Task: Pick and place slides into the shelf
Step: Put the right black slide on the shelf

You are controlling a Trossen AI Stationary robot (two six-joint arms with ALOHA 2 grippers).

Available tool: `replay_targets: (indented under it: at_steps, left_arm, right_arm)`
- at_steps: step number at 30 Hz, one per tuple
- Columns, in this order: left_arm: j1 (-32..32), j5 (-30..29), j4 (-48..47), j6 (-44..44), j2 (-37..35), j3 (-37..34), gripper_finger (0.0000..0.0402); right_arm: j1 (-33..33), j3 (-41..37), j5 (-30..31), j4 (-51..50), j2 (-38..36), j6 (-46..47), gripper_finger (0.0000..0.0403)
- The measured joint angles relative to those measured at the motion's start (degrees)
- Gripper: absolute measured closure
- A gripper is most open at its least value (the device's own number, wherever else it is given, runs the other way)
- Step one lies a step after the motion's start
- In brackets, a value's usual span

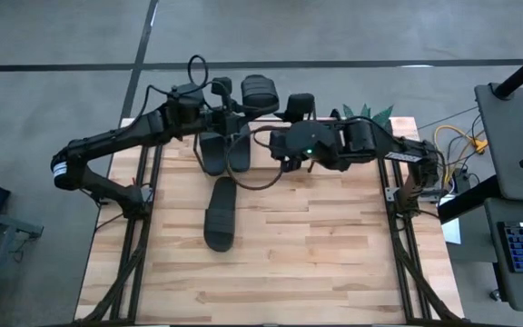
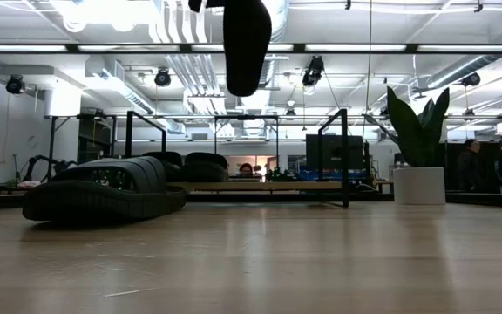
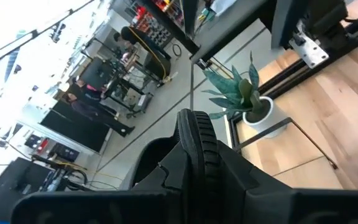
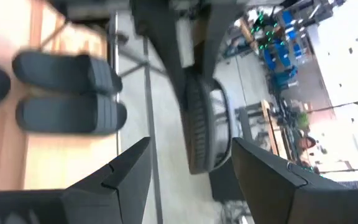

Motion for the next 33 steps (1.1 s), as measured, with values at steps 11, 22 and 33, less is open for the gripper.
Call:
replay_targets:
  at_steps: [11, 22, 33]
  left_arm:
    - [-2.3, -0.5, -1.1, 1.2, 0.3, 1.5, 0.0374]
    - [-3.4, -2.1, -1.5, 1.3, 0.3, 1.4, 0.0374]
    - [-3.8, -2.3, -1.5, 0.7, 0.2, 1.4, 0.0372]
  right_arm:
    - [-3.7, 0.0, -2.6, 1.4, 1.7, 0.1, 0.0193]
    - [-4.1, 0.0, -4.7, 4.3, 2.9, -2.1, 0.0208]
    - [-4.1, 0.0, -3.1, 4.4, 2.9, -4.2, 0.0371]
